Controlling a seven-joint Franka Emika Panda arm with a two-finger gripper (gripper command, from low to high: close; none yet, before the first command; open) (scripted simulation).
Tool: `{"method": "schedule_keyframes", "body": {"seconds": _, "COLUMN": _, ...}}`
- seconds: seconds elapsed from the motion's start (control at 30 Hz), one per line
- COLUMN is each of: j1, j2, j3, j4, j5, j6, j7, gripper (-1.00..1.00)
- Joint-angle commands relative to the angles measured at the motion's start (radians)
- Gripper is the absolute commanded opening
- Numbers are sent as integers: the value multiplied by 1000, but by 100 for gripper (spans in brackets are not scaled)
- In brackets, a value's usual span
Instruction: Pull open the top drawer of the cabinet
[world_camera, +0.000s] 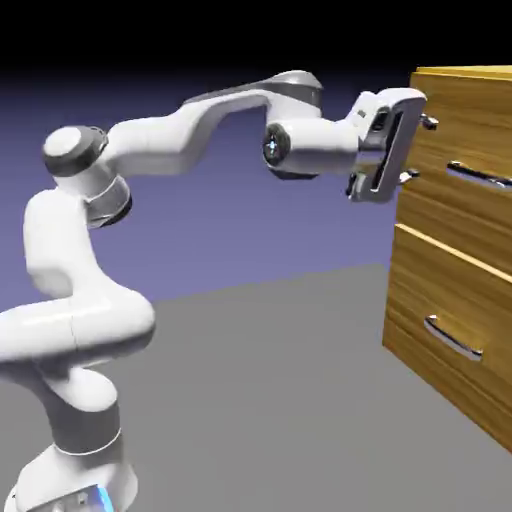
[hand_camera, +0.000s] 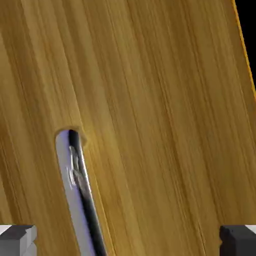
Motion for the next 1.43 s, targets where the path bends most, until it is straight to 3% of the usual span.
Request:
{"method": "schedule_keyframes", "body": {"seconds": 0.0, "j1": -26, "j2": -8, "j3": 19, "j4": 11, "j5": 38, "j6": -9, "j7": -44, "gripper": 0}}
{"method": "schedule_keyframes", "body": {"seconds": 0.2, "j1": -166, "j2": -54, "j3": 120, "j4": 70, "j5": 240, "j6": -60, "j7": -279, "gripper": 0}}
{"method": "schedule_keyframes", "body": {"seconds": 0.43, "j1": -312, "j2": -67, "j3": 196, "j4": 259, "j5": 256, "j6": -6, "j7": -239, "gripper": 0}}
{"method": "schedule_keyframes", "body": {"seconds": 0.47, "j1": -312, "j2": -67, "j3": 196, "j4": 259, "j5": 256, "j6": -6, "j7": -239, "gripper": -100}}
{"method": "schedule_keyframes", "body": {"seconds": 0.9, "j1": 31, "j2": -79, "j3": -5, "j4": -175, "j5": 199, "j6": -128, "j7": -296, "gripper": -100}}
{"method": "schedule_keyframes", "body": {"seconds": 1.27, "j1": 372, "j2": -211, "j3": -258, "j4": -566, "j5": 44, "j6": -195, "j7": -268, "gripper": -100}}
{"method": "schedule_keyframes", "body": {"seconds": 1.3, "j1": 372, "j2": -211, "j3": -258, "j4": -566, "j5": 44, "j6": -195, "j7": -268, "gripper": 100}}
{"method": "schedule_keyframes", "body": {"seconds": 1.4, "j1": 442, "j2": -258, "j3": -317, "j4": -638, "j5": -11, "j6": -195, "j7": -248, "gripper": 100}}
